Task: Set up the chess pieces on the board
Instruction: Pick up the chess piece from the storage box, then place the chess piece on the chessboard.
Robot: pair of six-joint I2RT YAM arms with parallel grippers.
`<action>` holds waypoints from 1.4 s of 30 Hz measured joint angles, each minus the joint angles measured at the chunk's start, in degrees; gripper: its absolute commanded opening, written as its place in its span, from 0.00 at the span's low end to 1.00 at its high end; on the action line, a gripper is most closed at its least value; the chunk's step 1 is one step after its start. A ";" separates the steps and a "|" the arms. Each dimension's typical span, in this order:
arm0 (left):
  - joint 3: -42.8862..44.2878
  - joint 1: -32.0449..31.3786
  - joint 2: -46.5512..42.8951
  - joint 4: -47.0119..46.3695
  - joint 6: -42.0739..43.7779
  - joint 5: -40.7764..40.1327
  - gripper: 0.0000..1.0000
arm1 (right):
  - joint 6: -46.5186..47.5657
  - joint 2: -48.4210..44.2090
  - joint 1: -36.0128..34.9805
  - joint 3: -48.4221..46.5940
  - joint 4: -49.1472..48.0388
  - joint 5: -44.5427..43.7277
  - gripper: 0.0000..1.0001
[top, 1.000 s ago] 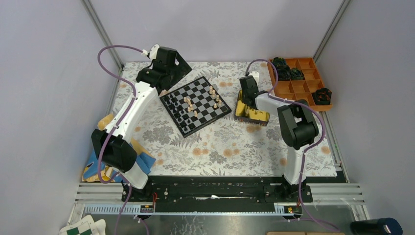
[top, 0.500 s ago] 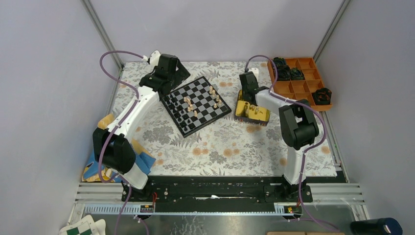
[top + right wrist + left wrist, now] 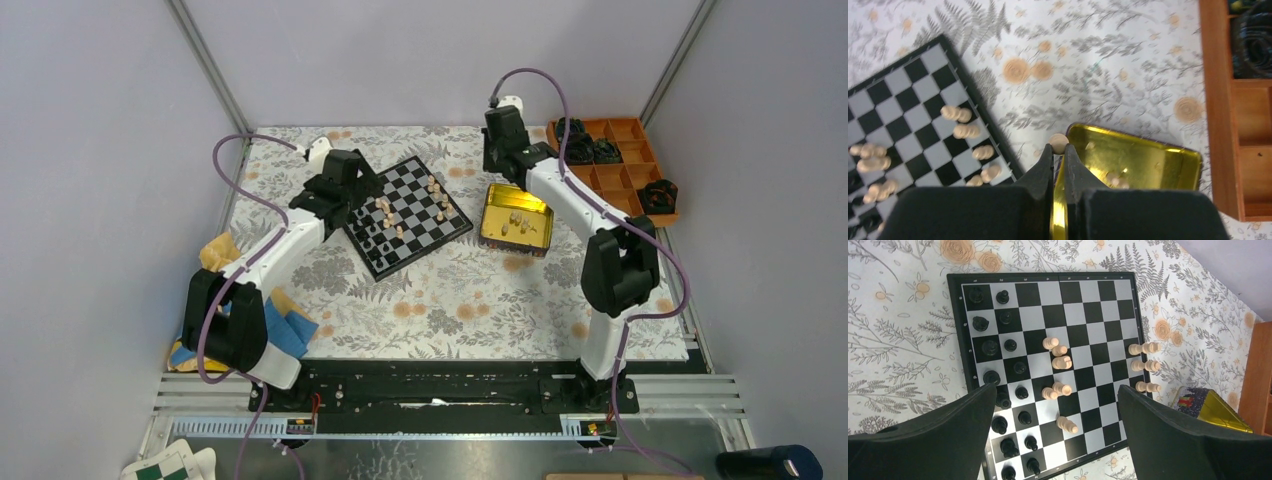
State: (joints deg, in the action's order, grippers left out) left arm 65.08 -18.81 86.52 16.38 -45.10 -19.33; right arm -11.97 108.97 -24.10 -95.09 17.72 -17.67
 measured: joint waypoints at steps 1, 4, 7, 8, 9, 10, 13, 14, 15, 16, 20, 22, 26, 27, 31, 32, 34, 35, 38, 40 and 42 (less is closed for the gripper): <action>-0.20 0.00 0.00 -0.68 0.59 0.02 0.99 | 0.00 -0.20 -0.72 -0.09 0.72 0.35 0.00; -0.90 -0.70 -0.04 -3.21 3.39 -0.35 0.99 | 0.00 -0.39 -3.37 0.59 2.56 1.29 0.00; -2.03 -2.56 -0.55 -5.73 7.15 -2.16 0.99 | 0.02 -0.87 -6.38 3.34 3.17 2.54 0.00; -2.67 -3.52 -0.96 -6.67 8.41 -2.67 0.99 | 0.02 -0.94 -7.21 4.15 3.30 2.97 0.00; -3.45 -4.46 -1.51 -7.67 9.64 -3.02 0.99 | 0.07 -0.98 -8.02 4.98 3.48 3.52 0.00; -4.11 -5.01 -2.01 -8.33 10.47 -3.21 0.99 | 0.11 -1.01 -8.76 5.68 3.69 3.85 0.00; -6.40 -6.29 -3.61 -10.56 12.98 -3.43 0.99 | 0.31 -1.01 -10.64 7.32 3.82 5.20 0.00; -6.99 -6.27 -3.96 -11.10 13.64 -3.72 0.99 | 0.42 -1.01 -11.17 7.67 3.78 5.42 0.00; -7.72 -6.25 -4.28 -11.69 14.21 -4.00 0.99 | 0.57 -1.01 -11.72 8.04 3.72 5.64 0.00; -8.26 -6.23 -4.55 -12.07 14.67 -4.17 0.99 | 0.66 -1.01 -12.17 8.37 3.58 6.01 0.00; -9.75 -6.16 -4.94 -13.57 16.65 -4.92 0.99 | 1.09 -1.01 -13.84 9.90 2.32 6.95 0.00; -9.86 -6.16 -4.98 -13.97 17.27 -5.11 0.99 | 1.27 -1.01 -14.34 10.34 2.05 7.41 0.00; -9.86 -6.16 -5.27 -14.97 18.40 -5.16 0.99 | 1.60 -1.01 -14.64 11.28 0.26 8.15 0.00; -9.86 -6.16 -5.29 -15.30 18.64 -5.16 0.99 | 1.68 -1.01 -14.64 11.45 -0.26 8.20 0.00; -9.86 -6.16 -5.29 -16.02 19.08 -5.16 0.99 | 2.25 -0.76 -14.64 12.31 -2.14 8.22 0.00; -9.86 -6.16 -5.29 -16.09 19.15 -5.16 0.99 | 2.43 -0.55 -14.64 12.46 -2.49 8.22 0.00; -9.86 -6.16 -5.29 -16.35 19.19 -5.16 0.99 | 2.80 0.02 -14.64 12.57 -3.19 8.22 0.00; -9.86 -6.16 -5.29 -16.46 19.21 -5.16 0.99 | 2.93 0.33 -14.64 12.70 -3.52 8.22 0.00; -9.88 -6.16 -5.29 -16.63 19.39 -5.18 0.99 | 3.23 1.40 -14.64 13.07 -4.02 8.26 0.00; -9.88 -6.16 -5.29 -16.72 19.52 -5.20 0.99 | 3.39 2.08 -14.64 13.16 -4.33 8.28 0.00; -9.92 -6.16 -5.29 -16.81 19.65 -5.20 0.99 | 3.56 2.78 -14.64 13.16 -4.50 8.26 0.00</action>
State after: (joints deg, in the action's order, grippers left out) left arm 55.16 -24.97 81.23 -0.43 -25.45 -24.53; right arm -8.40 111.74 -38.74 -81.93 13.21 -9.41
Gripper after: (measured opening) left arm 0.989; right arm 0.058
